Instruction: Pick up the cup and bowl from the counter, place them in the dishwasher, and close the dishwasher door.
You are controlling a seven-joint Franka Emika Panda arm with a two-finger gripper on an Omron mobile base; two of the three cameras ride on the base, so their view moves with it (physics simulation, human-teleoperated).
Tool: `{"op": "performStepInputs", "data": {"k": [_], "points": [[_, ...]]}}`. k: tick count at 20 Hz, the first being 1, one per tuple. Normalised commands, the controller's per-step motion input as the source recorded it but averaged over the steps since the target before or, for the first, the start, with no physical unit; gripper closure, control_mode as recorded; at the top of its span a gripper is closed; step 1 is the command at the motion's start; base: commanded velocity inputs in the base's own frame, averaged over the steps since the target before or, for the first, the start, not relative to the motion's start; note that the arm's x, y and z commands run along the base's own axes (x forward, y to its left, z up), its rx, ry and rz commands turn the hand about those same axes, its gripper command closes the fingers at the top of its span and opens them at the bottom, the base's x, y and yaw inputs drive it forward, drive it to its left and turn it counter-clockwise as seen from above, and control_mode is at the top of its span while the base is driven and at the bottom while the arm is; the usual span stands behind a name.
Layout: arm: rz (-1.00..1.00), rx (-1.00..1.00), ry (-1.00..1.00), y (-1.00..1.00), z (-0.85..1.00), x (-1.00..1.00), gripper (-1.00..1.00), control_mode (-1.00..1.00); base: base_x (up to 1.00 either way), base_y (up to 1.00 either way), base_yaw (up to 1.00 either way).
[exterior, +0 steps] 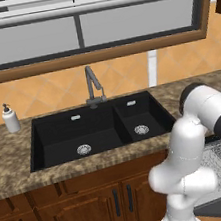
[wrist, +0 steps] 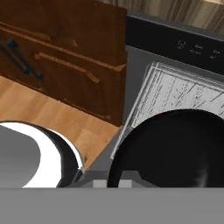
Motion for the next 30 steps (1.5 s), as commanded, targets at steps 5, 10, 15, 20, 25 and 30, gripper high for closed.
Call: {"op": "performStepInputs", "data": {"k": [5, 10, 15, 20, 25, 30], "points": [[0.0, 0.0, 0.04, -0.12, -0.55, -0.03, 1.0, -1.0, 0.0, 0.0, 0.0], [0.0, 0.01, 0.0, -0.08, -0.37, -0.04, 1.0, -1.0, 0.0, 0.0, 0.0], [0.02, 0.06, 0.0, -0.49, -0.3, 0.22, 1.0, -1.0, 0.0, 0.0, 0.0], [0.03, 0.03, 0.0, -0.54, -0.4, 0.09, 1.0, -1.0, 0.0, 0.0, 0.0], [0.03, 0.0, 0.0, -0.51, -0.39, 0.25, 1.0, -1.0, 0.0, 0.0, 0.0], [0.06, 0.0, 0.0, -0.41, -0.42, 0.38, 1.0, -1.0, 0.0, 0.0, 0.0]]}}
